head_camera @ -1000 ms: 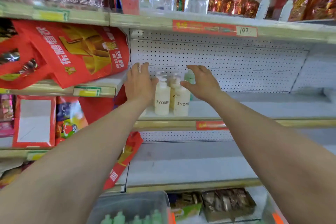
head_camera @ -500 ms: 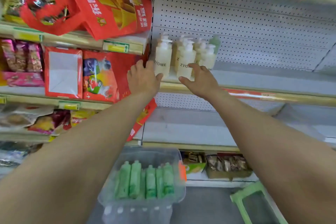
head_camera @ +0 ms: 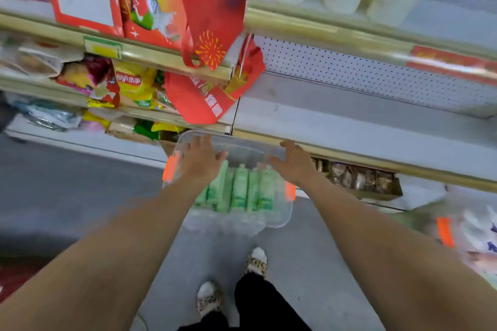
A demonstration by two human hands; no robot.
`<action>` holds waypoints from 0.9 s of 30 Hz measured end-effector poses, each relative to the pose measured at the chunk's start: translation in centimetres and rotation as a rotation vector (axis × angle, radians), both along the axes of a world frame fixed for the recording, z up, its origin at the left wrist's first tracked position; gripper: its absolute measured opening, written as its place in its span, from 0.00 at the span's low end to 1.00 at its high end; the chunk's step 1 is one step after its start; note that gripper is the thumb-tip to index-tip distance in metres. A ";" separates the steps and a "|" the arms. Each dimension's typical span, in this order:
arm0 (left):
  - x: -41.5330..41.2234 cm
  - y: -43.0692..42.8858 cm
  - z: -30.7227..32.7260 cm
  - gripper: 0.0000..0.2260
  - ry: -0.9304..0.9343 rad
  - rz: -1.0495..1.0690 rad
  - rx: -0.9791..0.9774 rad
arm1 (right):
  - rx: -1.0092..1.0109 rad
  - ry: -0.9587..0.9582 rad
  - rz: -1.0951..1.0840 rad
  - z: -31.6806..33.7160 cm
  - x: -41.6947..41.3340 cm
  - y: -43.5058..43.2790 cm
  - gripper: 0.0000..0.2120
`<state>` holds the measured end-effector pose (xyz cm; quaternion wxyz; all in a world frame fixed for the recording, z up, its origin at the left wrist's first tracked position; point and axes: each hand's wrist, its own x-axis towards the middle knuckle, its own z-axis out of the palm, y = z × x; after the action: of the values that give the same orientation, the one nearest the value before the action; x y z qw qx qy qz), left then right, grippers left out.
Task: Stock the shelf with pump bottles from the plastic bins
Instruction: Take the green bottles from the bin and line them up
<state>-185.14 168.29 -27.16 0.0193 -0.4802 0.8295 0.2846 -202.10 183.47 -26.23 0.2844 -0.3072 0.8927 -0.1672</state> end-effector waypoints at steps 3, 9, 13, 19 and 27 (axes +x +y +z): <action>0.9 0.9 -4.5 0.29 -0.059 0.044 0.107 | 0.077 -0.123 -0.041 -5.3 0.8 0.5 0.33; 0.8 2.0 -13.1 0.31 -0.127 0.127 0.303 | 0.206 -0.429 -0.255 -15.6 0.9 0.0 0.38; -0.5 1.5 -17.5 0.32 -0.136 0.206 0.366 | 0.273 -0.459 -0.375 -20.8 0.0 -0.9 0.41; -2.7 0.6 -22.2 0.28 -0.200 0.326 0.365 | 0.396 -0.408 -0.454 -24.7 -0.3 -2.5 0.41; -3.7 -1.4 -24.1 0.23 -0.394 0.330 0.175 | 0.499 -0.123 -0.524 -26.0 1.5 -4.4 0.29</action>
<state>-188.88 166.85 -51.28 0.1748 -0.6517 0.6925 0.2554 -200.56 179.03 -52.23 0.3514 0.0215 0.9355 -0.0294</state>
